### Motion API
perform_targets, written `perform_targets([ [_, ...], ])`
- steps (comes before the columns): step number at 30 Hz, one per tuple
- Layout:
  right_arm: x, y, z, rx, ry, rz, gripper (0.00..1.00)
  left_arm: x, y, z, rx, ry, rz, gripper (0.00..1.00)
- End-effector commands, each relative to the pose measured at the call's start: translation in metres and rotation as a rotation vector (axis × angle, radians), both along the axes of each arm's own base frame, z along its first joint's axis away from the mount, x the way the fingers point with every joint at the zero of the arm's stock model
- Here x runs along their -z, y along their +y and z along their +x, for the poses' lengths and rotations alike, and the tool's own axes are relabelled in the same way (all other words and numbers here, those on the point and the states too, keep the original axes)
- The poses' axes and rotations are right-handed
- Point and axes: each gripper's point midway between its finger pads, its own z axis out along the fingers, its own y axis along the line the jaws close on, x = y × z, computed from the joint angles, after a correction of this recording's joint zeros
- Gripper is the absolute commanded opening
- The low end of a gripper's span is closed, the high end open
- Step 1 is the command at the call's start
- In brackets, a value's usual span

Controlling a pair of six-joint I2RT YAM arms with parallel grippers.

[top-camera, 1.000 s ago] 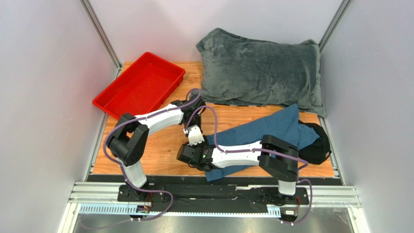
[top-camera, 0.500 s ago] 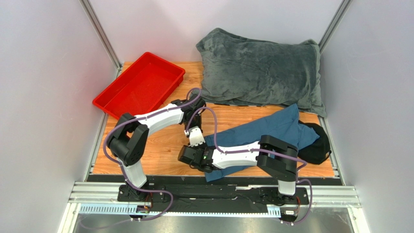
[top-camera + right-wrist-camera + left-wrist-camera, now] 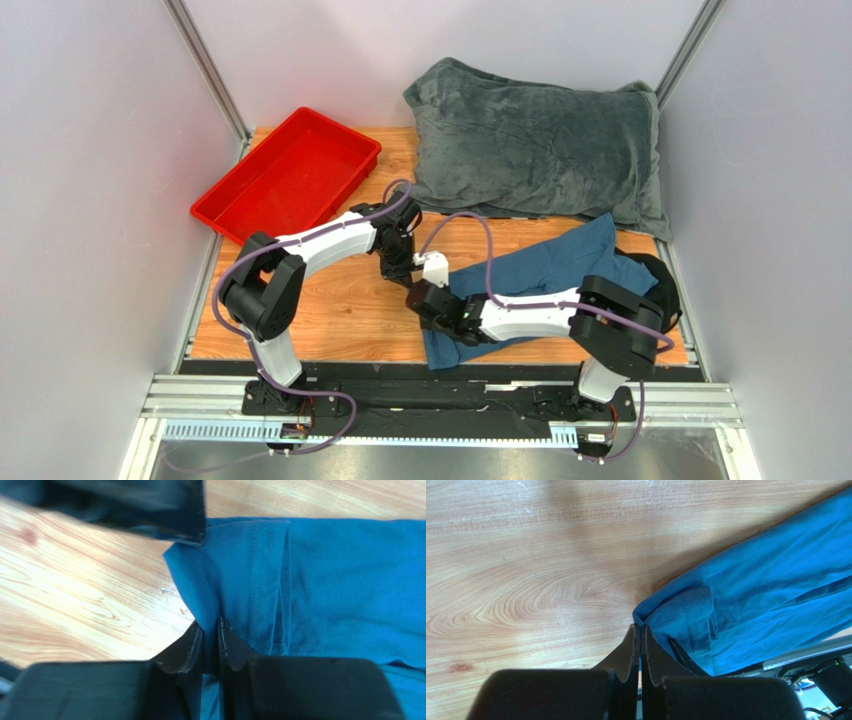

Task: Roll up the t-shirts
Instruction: Roll the T-shirt to the center of the board.

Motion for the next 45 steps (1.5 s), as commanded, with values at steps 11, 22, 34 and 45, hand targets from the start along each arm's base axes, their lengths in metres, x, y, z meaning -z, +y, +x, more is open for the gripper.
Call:
perform_targets([
  [11, -0.028, 0.004, -0.002, -0.042, 0.266, 0.537, 0.08, -0.063, -0.001, 0.034, -0.003, -0.224, -0.187, 0.44],
  [22, -0.016, -0.009, 0.004, 0.054, 0.407, 0.783, 0.06, -0.038, -0.024, -0.007, 0.039, -0.173, -0.414, 0.13],
  [34, 0.003, -0.022, 0.005, 0.132, 0.451, 0.802, 0.04, -0.022, -0.055, -0.006, 0.061, -0.138, -0.49, 0.11],
  [45, -0.005, -0.025, 0.007, 0.125, 0.426, 0.787, 0.29, 0.023, -0.05, -0.004, 0.022, -0.055, -0.327, 0.06],
])
